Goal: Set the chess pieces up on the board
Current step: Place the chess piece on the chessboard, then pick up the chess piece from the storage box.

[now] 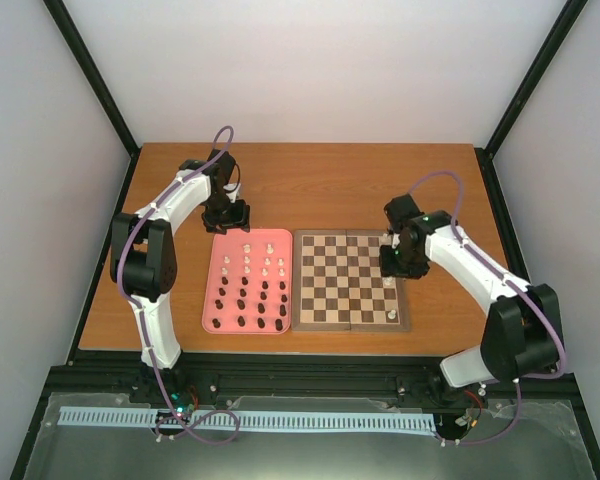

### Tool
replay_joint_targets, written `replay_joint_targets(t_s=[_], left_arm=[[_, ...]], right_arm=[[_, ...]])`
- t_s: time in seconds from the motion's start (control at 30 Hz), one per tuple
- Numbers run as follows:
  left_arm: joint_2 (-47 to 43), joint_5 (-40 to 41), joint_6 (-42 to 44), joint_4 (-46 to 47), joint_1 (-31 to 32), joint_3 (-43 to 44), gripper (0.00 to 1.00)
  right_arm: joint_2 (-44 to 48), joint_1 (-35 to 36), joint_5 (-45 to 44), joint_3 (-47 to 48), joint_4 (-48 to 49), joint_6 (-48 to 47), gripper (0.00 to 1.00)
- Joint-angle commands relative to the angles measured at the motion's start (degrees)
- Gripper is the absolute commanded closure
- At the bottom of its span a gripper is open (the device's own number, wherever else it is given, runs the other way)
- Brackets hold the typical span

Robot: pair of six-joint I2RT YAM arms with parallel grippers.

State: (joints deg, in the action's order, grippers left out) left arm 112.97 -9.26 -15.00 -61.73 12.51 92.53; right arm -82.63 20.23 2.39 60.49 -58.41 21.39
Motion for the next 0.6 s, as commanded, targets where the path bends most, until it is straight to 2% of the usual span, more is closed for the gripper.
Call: replay_joint_targets(t_s=[0.0,0.13,0.27,0.4,0.57], left_arm=[[-1.2,-0.3,-0.1,-0.1,-0.6,0.4,0.25],[-1.3,-0.1,-0.2,-0.1,-0.7,0.4,0.24],[-1.8,-0.4,-0.3,-0.3,-0.6,0.7,0.23],[-3.5,1.9,-0.7,-0.5,-0.8,0.7,0.22],[-6.2,0.8,-2.4,1.1,-5.5,-1.9,0.20]], right_arm=[[2.8,1.5,-0.6,7.4,-5.6,-0.8,0.55],[-2.6,6.0,-1.6,17.8,-7.4,-2.8,0.49],[-12.3,11.3,0.3,27.3,-3.3,-5.4,0.47],[-23.3,14.8,5.9,35.5,1.4,-6.7,0.47],[-36.1,19.8,6.7,48.8,1.5,-11.0,0.45]])
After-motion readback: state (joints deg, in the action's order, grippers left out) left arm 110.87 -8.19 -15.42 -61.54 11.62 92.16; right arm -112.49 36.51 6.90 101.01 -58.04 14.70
